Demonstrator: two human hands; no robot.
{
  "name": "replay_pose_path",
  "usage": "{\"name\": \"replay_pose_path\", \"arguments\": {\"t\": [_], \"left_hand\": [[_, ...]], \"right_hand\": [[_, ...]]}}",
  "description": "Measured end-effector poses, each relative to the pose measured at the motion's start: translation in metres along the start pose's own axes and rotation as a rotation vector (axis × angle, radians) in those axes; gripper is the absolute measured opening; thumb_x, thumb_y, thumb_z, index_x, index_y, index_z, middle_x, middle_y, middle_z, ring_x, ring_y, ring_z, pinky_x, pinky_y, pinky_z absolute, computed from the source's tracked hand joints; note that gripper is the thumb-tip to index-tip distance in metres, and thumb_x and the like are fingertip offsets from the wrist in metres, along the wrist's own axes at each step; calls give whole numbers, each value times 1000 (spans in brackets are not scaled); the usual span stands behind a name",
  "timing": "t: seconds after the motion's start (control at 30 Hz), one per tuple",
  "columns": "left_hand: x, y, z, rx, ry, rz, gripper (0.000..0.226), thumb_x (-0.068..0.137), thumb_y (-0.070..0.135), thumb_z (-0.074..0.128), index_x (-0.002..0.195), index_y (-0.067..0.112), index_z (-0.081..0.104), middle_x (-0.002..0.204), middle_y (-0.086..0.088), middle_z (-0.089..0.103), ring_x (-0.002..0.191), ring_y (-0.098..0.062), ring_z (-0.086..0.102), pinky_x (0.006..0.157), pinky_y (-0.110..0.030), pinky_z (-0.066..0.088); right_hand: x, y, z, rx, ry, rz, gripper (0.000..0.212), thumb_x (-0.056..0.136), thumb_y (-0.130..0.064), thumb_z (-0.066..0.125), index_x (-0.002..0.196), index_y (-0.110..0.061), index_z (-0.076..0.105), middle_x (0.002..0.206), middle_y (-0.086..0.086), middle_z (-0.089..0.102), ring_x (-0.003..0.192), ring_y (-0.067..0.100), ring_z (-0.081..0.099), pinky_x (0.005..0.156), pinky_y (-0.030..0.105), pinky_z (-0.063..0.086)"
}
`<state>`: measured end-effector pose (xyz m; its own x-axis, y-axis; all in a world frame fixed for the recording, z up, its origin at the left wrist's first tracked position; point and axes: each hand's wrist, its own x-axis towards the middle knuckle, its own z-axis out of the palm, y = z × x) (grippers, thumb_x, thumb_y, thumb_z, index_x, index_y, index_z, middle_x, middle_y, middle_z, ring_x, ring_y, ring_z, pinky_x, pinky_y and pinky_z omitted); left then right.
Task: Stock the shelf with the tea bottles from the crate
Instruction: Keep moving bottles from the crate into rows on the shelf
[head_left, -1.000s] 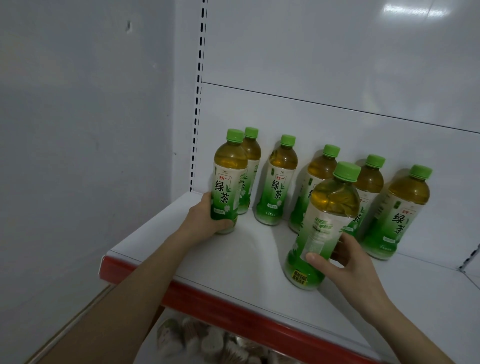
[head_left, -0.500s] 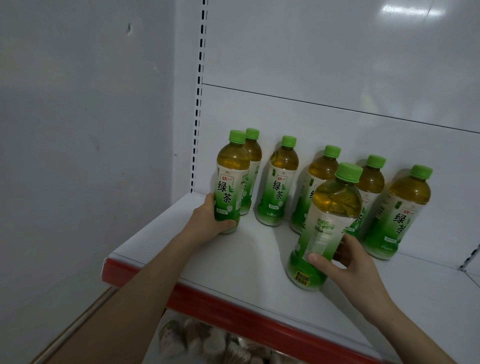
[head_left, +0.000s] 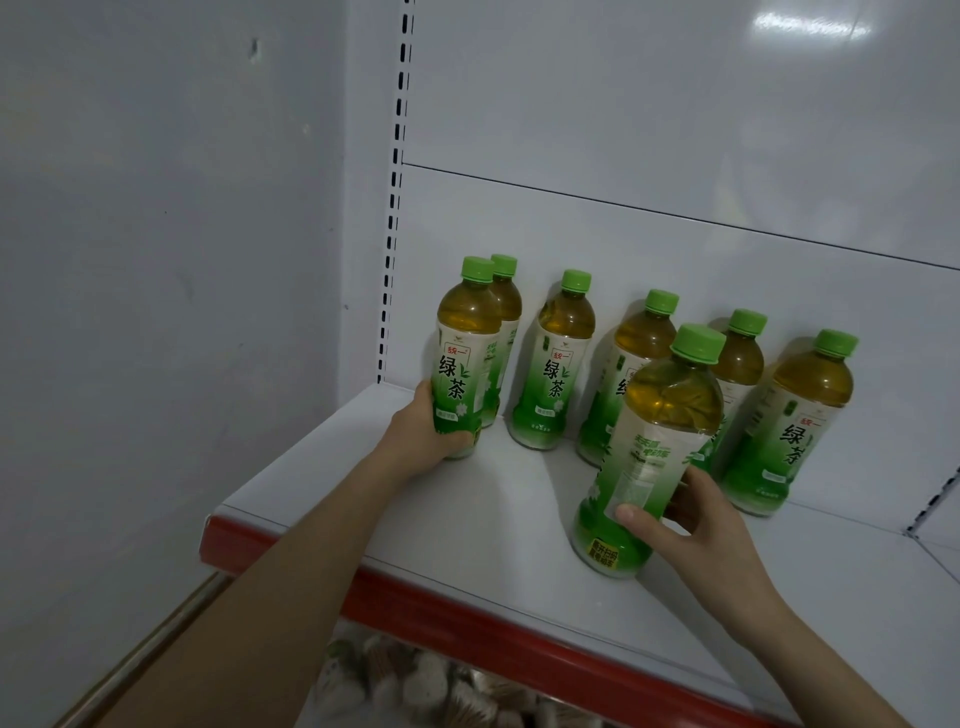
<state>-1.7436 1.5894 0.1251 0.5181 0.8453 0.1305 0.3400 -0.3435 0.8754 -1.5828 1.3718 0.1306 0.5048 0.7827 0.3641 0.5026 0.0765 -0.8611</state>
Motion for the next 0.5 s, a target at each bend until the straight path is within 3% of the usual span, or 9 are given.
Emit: {"name": "replay_pose_path", "arguments": {"t": [0.13, 0.37, 0.43, 0.5], "left_hand": [[4, -2, 1, -9, -19, -1, 74, 80, 20, 68, 140, 17, 23, 140, -5, 44, 126, -24, 44, 101, -34, 38], [5, -8, 3, 20, -17, -22, 70, 81, 30, 67, 137, 18, 26, 138, -4, 46, 123, -24, 47, 100, -37, 40], [2, -10, -1, 167, -43, -56, 71, 80, 43, 64, 134, 15, 26, 134, -4, 48, 120, -25, 49, 99, -40, 41], [-4, -12, -6, 476, -87, -86, 73, 80, 51, 59, 133, 11, 28, 131, -8, 49, 117, -26, 50, 99, -43, 43]], "right_hand": [[0, 0, 0, -7, 0, 9, 42, 71, -14, 73, 97, -39, 51, 99, -16, 62, 89, -7, 61, 75, 17, 49], [0, -1, 1, -11, 12, 13, 41, 71, -13, 73, 97, -36, 51, 100, -15, 62, 94, 4, 60, 76, 18, 47], [0, -3, 1, -7, 15, 22, 41, 71, -13, 74, 96, -36, 51, 100, -14, 62, 94, 5, 60, 77, 21, 47], [1, -4, 2, -22, 23, 24, 40, 70, -14, 75, 95, -34, 52, 100, -14, 61, 94, 5, 59, 78, 24, 47]]}}
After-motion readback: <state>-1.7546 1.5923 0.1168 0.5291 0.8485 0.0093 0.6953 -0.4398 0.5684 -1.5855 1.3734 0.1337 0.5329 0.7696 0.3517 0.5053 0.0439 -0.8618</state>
